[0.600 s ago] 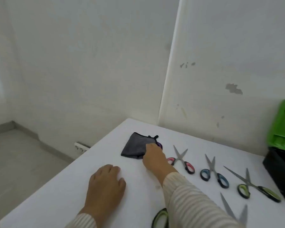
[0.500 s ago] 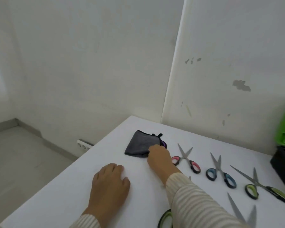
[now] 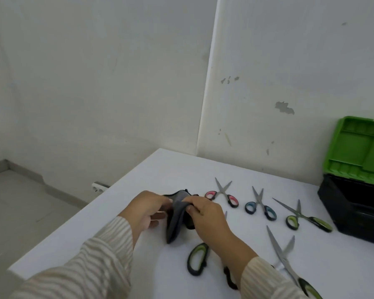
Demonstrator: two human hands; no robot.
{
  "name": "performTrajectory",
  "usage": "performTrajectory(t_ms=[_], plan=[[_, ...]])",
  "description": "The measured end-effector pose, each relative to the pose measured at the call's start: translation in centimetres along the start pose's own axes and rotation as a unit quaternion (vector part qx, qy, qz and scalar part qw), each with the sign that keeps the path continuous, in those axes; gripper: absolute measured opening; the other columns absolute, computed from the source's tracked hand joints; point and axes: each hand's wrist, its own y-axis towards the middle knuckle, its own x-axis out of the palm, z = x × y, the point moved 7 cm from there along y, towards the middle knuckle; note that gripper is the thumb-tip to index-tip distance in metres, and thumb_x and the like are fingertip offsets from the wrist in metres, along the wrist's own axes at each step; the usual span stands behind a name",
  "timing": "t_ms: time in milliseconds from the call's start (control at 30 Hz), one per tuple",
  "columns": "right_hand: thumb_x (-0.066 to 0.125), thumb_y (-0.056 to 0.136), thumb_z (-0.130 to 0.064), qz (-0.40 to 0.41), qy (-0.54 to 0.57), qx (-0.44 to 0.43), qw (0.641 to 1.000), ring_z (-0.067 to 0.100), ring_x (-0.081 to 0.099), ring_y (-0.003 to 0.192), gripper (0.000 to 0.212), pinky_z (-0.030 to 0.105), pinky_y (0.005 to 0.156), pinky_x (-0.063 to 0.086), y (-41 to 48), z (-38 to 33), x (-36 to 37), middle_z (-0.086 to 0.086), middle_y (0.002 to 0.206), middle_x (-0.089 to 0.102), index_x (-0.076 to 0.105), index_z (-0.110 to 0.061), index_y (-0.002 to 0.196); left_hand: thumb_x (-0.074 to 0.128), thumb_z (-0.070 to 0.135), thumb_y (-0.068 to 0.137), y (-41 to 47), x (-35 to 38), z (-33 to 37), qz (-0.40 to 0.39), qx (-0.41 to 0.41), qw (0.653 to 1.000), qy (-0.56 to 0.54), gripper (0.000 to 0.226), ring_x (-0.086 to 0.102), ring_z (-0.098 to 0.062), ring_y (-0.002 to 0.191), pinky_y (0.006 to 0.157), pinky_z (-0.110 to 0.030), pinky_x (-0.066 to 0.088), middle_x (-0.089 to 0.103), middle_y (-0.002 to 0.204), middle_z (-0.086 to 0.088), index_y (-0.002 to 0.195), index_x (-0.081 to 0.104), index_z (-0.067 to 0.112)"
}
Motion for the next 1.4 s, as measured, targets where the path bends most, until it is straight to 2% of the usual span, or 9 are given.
performTrajectory(t_ms=[133,300,400,633,800,967,1100,1267,1400], plan=[[0.045,0.091,-0.002,0.043,0.12,-0.005,0.992,0.009,0.062,0.089,0.029,0.019,0.082,0.048,-3.6,-0.8,-4.7,0.002,0.096,0.068,0.066,-0.021,0.093,0.055,0.008,0.089,-4.1,5.0,2.0,-0.074,0.052,0.994,-0.053,0.009,0.054,-0.025,0.066,0.063,-0.032,0.047,0.061,0.074,-0.01,0.085,0.062,0.011],[0.046,0.086,-0.006,0.11,0.283,-0.033,0.952,0.013,0.061,0.086,0.025,0.026,0.077,0.05,-7.9,-0.7,-12.8,0.002,0.088,0.067,0.065,-0.022,0.084,0.062,0.04,0.082,-7.8,11.5,2.5,-0.165,0.083,0.983,0.002,0.036,0.066,-0.032,0.097,0.085,-0.046,0.055,0.069,0.108,-0.014,0.102,0.071,0.012],[0.048,0.078,-0.012,0.117,0.337,-0.021,0.934,0.02,0.059,0.086,0.021,0.031,0.075,0.048,-10.4,0.9,-16.5,0.005,0.087,0.066,0.066,-0.023,0.082,0.064,0.041,0.084,-9.8,15.9,2.0,-0.216,0.065,0.974,-0.024,0.035,0.062,-0.027,0.085,0.065,-0.035,0.054,0.066,0.097,-0.01,0.101,0.069,0.011],[0.048,0.054,-0.014,0.079,0.315,0.095,0.941,0.023,0.054,0.066,0.032,0.026,0.05,0.041,-16.3,4.9,-23.7,0.015,0.084,0.064,0.068,-0.001,0.076,0.056,0.008,0.092,-13.2,24.3,3.4,-0.254,0.136,0.955,-0.067,0.013,0.064,-0.026,0.092,0.071,-0.035,0.052,0.068,0.103,-0.012,0.102,0.058,0.016],[0.047,0.084,-0.006,0.135,0.251,0.191,0.939,0.018,0.06,0.069,0.04,0.034,0.063,0.054,-18.7,8.2,-27.3,-0.004,0.117,0.055,0.053,-0.021,0.12,0.052,0.005,0.093,-16.7,30.9,2.5,-0.334,0.17,0.927,0.02,0.02,0.062,-0.021,0.082,0.07,-0.03,0.049,0.066,0.088,-0.005,0.097,0.06,0.022],[0.045,0.078,0.008,0.14,0.179,0.174,0.958,0.015,0.051,0.065,0.041,0.026,0.058,0.045,-19.9,9.6,-29.1,0.004,0.08,0.061,0.062,-0.02,0.103,0.055,0.007,0.091,-18.6,34.6,1.8,-0.377,0.182,0.905,0.07,0.019,0.062,-0.02,0.087,0.066,-0.028,0.05,0.066,0.095,-0.005,0.098,0.06,0.024],[0.054,0.074,0.004,0.251,0.086,0.194,0.944,0.021,0.051,0.069,0.017,0.033,0.062,0.041,-21.0,11.5,-31.0,0.007,0.075,0.057,0.061,-0.01,0.08,0.059,0.011,0.09,-18.2,35.0,1.2,-0.36,0.169,0.912,0.099,0.009,0.063,-0.019,0.08,0.065,-0.034,0.055,0.063,0.087,-0.006,0.088,0.054,0.018],[0.055,0.076,-0.002,0.329,-0.111,0.185,0.919,0.013,0.054,0.08,0.025,0.022,0.068,0.038,-21.7,12.1,-31.6,-0.003,0.091,0.06,0.064,-0.022,0.087,0.057,0.027,0.088,-14.6,31.9,0.0,-0.258,0.183,0.902,0.294,0.015,0.06,-0.019,0.092,0.069,-0.031,0.053,0.061,0.105,-0.003,0.093,0.059,0.013],[0.052,0.076,0.007,0.361,-0.119,0.126,0.916,0.005,0.053,0.078,0.035,0.009,0.068,0.037,-21.8,11.3,-30.6,-0.005,0.09,0.06,0.065,-0.021,0.094,0.052,0.025,0.085,-10.7,27.2,0.0,-0.066,0.255,0.76,0.595,0.03,0.051,-0.026,0.11,0.088,-0.032,0.045,0.053,0.119,-0.008,0.114,0.053,0.014]])
